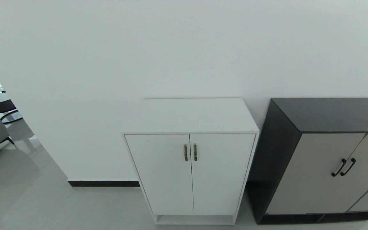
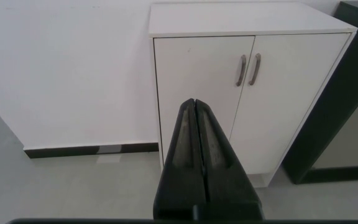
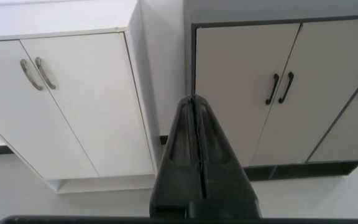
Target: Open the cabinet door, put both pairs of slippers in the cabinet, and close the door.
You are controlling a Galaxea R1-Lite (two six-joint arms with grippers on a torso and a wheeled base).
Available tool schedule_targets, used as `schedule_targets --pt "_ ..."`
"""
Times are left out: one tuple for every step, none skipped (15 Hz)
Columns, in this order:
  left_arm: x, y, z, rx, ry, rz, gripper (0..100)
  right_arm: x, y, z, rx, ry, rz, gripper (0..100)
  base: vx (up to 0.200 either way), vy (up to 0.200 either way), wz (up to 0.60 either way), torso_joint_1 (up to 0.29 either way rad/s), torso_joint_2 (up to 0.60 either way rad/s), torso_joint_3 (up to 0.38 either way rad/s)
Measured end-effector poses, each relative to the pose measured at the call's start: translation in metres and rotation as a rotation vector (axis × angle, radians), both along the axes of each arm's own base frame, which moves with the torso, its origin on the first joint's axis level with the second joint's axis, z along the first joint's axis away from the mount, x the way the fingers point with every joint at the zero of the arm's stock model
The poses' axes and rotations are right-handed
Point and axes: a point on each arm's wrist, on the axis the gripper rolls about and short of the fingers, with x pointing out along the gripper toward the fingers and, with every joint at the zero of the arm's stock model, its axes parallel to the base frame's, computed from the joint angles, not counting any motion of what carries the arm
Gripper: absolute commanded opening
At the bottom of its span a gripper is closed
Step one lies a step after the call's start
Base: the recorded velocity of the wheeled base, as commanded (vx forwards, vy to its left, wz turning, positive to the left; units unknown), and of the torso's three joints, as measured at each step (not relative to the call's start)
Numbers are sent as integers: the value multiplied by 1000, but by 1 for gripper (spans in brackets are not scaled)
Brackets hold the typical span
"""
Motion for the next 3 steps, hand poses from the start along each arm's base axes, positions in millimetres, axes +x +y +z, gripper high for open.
schedule_targets --pt "0 0 0 0 0 0 0 0 0 0 2 0 -1 0 0 0 0 0 0 0" --pt "0 0 0 0 0 0 0 0 0 0 4 0 -1 0 0 0 0 0 0 0" --pt "0 0 0 0 0 0 0 0 0 0 4 0 -1 0 0 0 0 0 0 0"
